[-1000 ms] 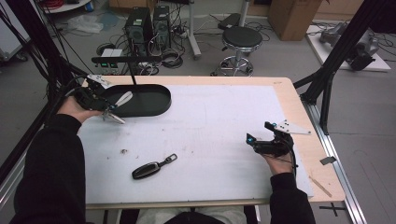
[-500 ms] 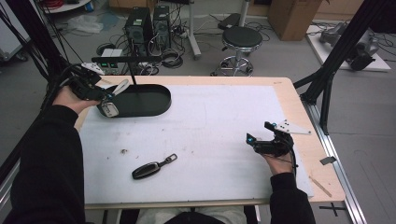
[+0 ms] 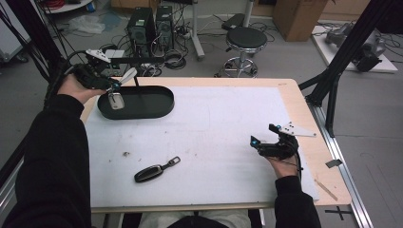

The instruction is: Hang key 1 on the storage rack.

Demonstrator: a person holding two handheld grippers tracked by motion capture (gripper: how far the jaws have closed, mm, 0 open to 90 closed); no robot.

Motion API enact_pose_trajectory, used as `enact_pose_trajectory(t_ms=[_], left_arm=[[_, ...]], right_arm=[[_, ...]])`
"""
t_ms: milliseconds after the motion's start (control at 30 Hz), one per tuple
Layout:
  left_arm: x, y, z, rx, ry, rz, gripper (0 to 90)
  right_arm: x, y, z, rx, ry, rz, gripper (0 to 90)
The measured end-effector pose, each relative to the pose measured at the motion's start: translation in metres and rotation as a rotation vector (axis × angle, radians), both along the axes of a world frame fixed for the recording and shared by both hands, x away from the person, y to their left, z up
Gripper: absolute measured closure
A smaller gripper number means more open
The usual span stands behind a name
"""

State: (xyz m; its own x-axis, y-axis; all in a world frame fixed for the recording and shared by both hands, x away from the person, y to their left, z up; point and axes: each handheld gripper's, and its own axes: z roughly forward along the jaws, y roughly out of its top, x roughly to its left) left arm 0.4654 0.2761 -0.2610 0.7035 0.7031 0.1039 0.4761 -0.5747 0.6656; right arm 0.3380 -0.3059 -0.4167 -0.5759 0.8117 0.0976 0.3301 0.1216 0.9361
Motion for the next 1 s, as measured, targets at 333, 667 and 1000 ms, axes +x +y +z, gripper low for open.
enact_pose_trajectory(t_ms=[333,667,1000], left_arm=[[0.018,-0.003,0.017,-0.012,-0.020,0.020,81.6],[0.035,-0.017,0.009,0.029,0.006,0.002,81.5],[0.040,-0.017,0.006,0.042,-0.007,0.029,81.5]], right_arm=[[0.000,0.000,0.000,0.008,0.002,0.005,2.1],[0.000,0.000,0.000,0.003,0.004,0.003,2.1],[-0.001,-0.001,0.000,0.001,0.007,0.003,2.1]])
